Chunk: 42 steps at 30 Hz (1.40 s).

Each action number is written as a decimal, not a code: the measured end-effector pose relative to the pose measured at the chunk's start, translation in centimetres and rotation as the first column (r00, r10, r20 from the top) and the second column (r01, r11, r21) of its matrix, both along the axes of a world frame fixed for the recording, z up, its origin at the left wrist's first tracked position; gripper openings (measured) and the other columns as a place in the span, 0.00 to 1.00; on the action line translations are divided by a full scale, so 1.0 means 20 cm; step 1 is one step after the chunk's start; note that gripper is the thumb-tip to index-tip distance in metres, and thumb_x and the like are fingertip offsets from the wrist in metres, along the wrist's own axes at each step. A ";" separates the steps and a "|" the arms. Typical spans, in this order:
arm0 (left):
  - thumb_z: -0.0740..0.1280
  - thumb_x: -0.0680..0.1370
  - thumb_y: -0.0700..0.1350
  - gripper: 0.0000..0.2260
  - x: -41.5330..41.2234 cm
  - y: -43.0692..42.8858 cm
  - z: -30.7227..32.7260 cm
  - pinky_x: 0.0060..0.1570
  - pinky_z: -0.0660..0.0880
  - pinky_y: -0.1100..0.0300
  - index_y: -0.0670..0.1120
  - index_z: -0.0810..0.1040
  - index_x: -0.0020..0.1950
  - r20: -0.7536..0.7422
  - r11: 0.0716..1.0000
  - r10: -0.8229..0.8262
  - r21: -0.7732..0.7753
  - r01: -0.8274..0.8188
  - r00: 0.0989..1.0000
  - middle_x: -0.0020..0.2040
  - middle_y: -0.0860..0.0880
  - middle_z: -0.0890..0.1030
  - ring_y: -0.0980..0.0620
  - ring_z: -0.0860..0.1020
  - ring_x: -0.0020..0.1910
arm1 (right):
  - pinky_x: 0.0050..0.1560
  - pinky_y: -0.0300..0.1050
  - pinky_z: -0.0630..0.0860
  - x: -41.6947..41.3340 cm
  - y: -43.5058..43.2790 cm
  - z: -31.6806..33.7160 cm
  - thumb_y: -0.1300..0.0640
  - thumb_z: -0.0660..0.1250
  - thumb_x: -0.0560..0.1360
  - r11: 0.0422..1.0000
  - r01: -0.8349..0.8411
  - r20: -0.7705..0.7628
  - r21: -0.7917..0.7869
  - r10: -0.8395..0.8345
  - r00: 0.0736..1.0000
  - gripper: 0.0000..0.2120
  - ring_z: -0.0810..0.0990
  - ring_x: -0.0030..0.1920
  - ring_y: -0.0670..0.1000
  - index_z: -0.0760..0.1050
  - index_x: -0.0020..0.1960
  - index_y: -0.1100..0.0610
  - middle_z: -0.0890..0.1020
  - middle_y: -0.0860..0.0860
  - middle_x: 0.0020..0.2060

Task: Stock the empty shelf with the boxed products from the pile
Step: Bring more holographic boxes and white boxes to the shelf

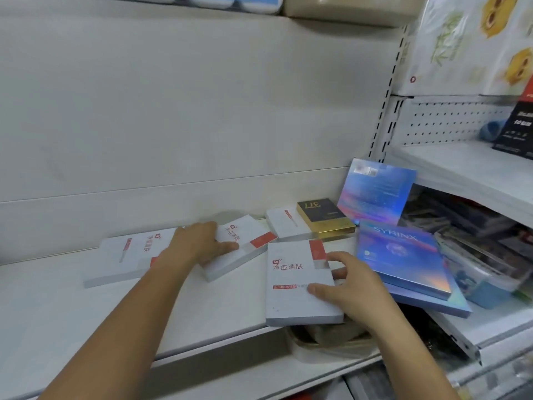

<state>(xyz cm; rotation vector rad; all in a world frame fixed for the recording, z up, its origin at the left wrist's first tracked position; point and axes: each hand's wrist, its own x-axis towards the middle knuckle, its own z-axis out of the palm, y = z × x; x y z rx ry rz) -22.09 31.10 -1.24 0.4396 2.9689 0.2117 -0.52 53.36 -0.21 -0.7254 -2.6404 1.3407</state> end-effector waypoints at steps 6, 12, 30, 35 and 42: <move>0.77 0.70 0.60 0.24 0.00 -0.09 0.16 0.49 0.77 0.56 0.46 0.81 0.58 0.225 0.956 0.043 0.273 -0.105 0.973 0.55 0.48 0.84 0.48 0.83 0.51 | 0.41 0.40 0.77 -0.02 0.01 -0.02 0.54 0.79 0.71 0.949 -0.017 -0.108 -0.315 -0.018 0.994 0.41 0.79 0.51 0.46 0.61 0.76 0.44 0.79 0.43 0.51; 0.72 0.79 0.43 0.09 0.22 -0.40 0.16 0.56 0.81 0.44 0.44 0.81 0.59 0.367 0.497 0.047 0.798 -0.340 0.929 0.53 0.43 0.87 0.42 0.85 0.52 | 0.45 0.46 0.81 -0.04 0.01 -0.03 0.57 0.75 0.74 0.895 -0.128 -0.106 -0.428 0.091 0.990 0.22 0.84 0.52 0.52 0.77 0.66 0.48 0.84 0.47 0.53; 0.74 0.74 0.40 0.14 1.38 -1.74 -0.04 0.45 0.84 0.48 0.45 0.81 0.59 0.237 -0.141 0.650 0.971 -0.191 0.722 0.52 0.44 0.87 0.42 0.86 0.51 | 0.47 0.51 0.81 -0.27 -1.22 -0.02 0.67 0.71 0.75 0.595 -0.591 -0.390 -0.544 0.445 0.806 0.16 0.87 0.49 0.53 0.79 0.59 0.52 0.88 0.49 0.50; 0.84 0.61 0.55 0.32 1.61 -2.25 -0.08 0.53 0.81 0.42 0.47 0.82 0.62 0.242 -0.193 0.712 0.970 -0.147 0.659 0.55 0.43 0.86 0.40 0.85 0.53 | 0.44 0.46 0.83 -0.25 -1.88 -0.01 0.68 0.70 0.76 0.503 -0.692 -0.441 -0.518 0.536 0.720 0.16 0.87 0.47 0.51 0.78 0.59 0.52 0.88 0.49 0.48; 0.72 0.77 0.40 0.13 1.82 -2.93 -0.11 0.44 0.82 0.46 0.51 0.82 0.60 0.215 -0.198 0.824 0.976 -0.089 0.523 0.53 0.49 0.87 0.43 0.86 0.51 | 0.45 0.44 0.83 -0.17 -2.81 -0.03 0.70 0.69 0.77 0.373 -0.751 -0.449 -0.545 0.627 0.637 0.19 0.87 0.49 0.50 0.79 0.59 0.48 0.88 0.47 0.49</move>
